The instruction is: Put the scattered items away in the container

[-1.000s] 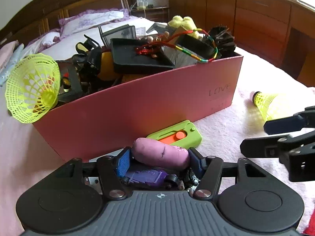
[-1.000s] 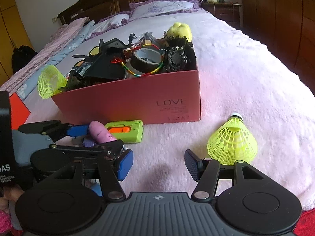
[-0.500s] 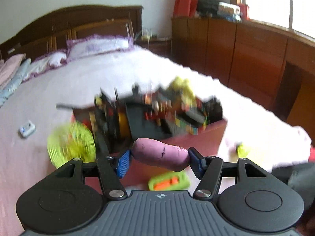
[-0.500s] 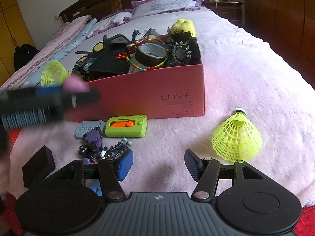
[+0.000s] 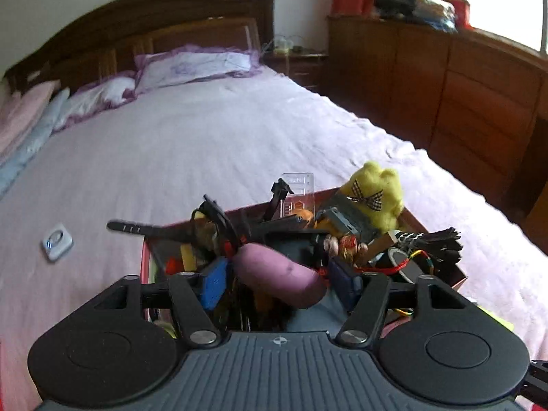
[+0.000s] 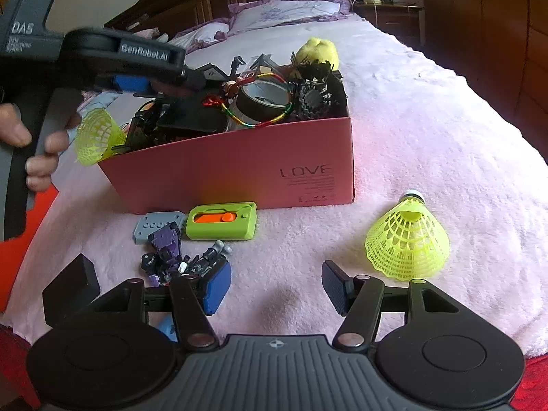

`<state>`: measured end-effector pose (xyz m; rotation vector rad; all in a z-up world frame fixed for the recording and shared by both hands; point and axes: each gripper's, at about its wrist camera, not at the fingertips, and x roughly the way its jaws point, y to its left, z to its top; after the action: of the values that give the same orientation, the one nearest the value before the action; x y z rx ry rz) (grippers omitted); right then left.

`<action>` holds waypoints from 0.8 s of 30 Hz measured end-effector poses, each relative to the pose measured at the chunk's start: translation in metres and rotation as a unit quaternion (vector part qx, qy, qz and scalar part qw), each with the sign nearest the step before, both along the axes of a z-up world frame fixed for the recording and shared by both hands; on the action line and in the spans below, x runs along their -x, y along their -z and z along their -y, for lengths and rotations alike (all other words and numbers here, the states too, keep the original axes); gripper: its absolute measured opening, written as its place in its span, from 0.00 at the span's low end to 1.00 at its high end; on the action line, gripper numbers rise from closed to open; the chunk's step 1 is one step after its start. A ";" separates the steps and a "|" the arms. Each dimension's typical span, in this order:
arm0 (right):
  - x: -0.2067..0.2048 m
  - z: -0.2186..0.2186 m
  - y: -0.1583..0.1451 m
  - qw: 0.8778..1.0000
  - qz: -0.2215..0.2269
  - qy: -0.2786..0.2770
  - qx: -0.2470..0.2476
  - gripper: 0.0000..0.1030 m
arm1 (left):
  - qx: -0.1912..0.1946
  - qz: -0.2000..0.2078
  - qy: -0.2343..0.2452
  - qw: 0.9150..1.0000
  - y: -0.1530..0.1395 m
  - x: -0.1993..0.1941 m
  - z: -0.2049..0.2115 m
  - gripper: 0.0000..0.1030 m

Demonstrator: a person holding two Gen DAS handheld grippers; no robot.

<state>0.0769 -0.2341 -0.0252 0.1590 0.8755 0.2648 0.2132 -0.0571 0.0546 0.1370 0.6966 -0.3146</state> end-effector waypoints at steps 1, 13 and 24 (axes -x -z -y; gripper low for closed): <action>0.000 0.000 -0.001 1.000 0.000 0.000 0.000 0.63 | 0.005 0.005 -0.004 1.000 -0.003 0.006 -0.003 0.85; -0.002 -0.020 -0.046 0.999 0.032 -0.004 0.027 0.98 | -0.003 -0.024 -0.087 0.996 -0.025 0.089 -0.034 1.00; -0.004 -0.023 -0.070 0.998 0.024 0.020 0.049 0.99 | -0.005 -0.070 -0.133 0.989 -0.011 0.127 -0.064 1.00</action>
<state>0.0811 -0.2114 0.0452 0.0775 0.8345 0.1876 0.0863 0.0069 0.0658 0.0310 0.8461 -0.0654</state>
